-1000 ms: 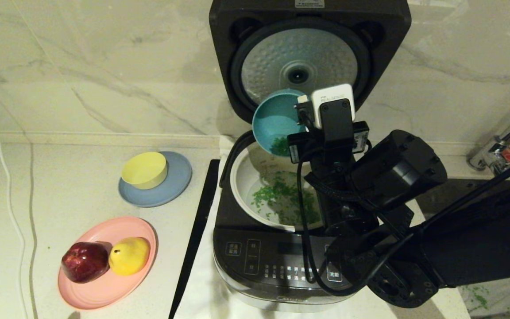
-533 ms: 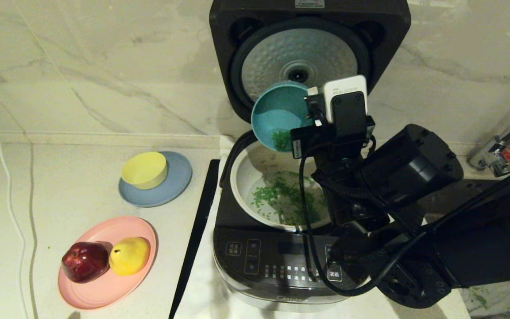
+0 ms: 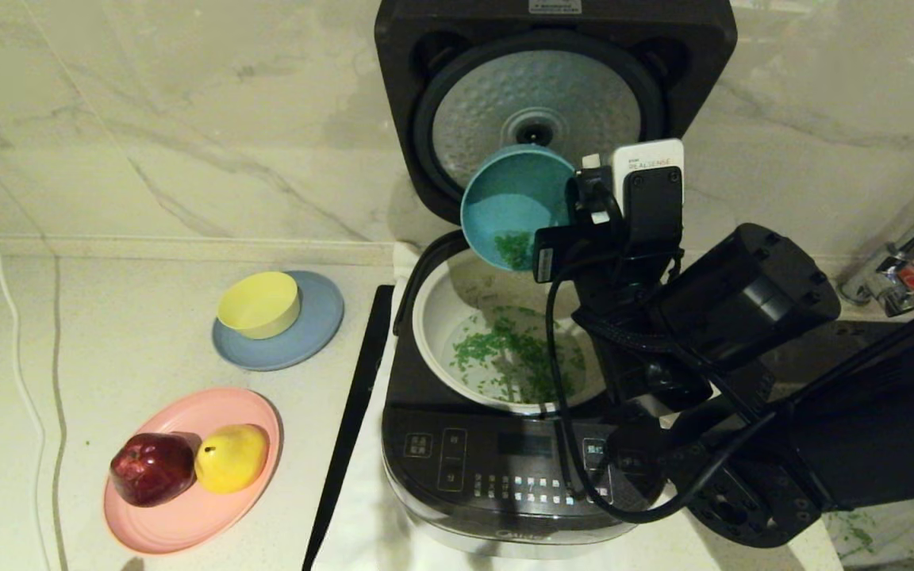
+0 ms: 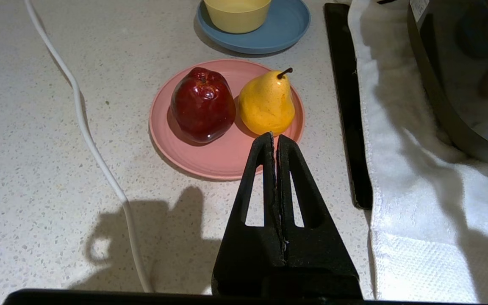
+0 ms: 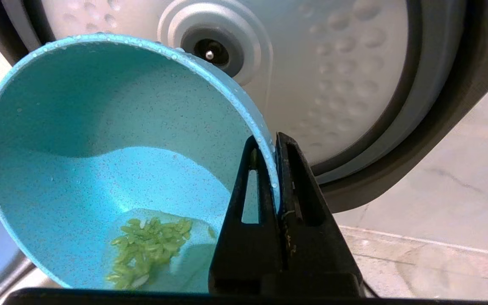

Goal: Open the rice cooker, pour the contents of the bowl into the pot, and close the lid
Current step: Pour the water from the bowl into the rice cooker

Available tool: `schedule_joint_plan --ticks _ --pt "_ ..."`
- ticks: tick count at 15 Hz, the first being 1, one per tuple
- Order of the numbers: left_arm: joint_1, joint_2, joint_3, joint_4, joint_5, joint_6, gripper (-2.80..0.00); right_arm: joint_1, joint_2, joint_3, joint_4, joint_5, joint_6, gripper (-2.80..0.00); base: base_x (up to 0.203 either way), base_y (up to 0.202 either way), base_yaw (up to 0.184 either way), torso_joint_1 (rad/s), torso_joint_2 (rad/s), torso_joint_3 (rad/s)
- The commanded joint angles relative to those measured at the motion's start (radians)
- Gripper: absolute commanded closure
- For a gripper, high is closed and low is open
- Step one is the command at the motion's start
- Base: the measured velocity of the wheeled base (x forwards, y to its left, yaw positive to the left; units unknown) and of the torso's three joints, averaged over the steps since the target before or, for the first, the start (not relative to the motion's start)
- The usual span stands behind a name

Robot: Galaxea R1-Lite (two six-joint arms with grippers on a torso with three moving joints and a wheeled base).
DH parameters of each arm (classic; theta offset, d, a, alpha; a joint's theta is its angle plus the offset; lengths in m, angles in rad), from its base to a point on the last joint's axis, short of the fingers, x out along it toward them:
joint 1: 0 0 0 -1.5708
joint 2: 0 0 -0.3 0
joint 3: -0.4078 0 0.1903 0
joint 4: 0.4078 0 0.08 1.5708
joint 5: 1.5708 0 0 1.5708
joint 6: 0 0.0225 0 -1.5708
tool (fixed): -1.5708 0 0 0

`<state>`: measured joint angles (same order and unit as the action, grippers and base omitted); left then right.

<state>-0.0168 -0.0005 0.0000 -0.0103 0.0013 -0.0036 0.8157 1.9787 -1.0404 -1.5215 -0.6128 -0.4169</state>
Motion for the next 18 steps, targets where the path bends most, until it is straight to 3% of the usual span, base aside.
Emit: schedule_joint_plan --ticks 1,8,18 --pt "0.0 -0.001 0.003 0.0 0.0 -0.001 0.0 -0.001 -0.002 0.005 -0.009 -0.004 0.008 0.0 0.0 0.0 0.0 0.0 0.0 0.0" --pt "0.0 0.0 0.003 0.0 0.0 0.0 0.0 0.008 0.016 0.039 -0.009 -0.004 0.053 0.0 0.0 0.0 0.0 0.0 0.0 0.0" --pt "0.0 -0.001 0.003 0.0 0.0 -0.001 0.0 0.028 0.0 0.037 -0.009 -0.016 0.035 0.0 0.0 0.0 0.0 0.0 0.0 0.0"
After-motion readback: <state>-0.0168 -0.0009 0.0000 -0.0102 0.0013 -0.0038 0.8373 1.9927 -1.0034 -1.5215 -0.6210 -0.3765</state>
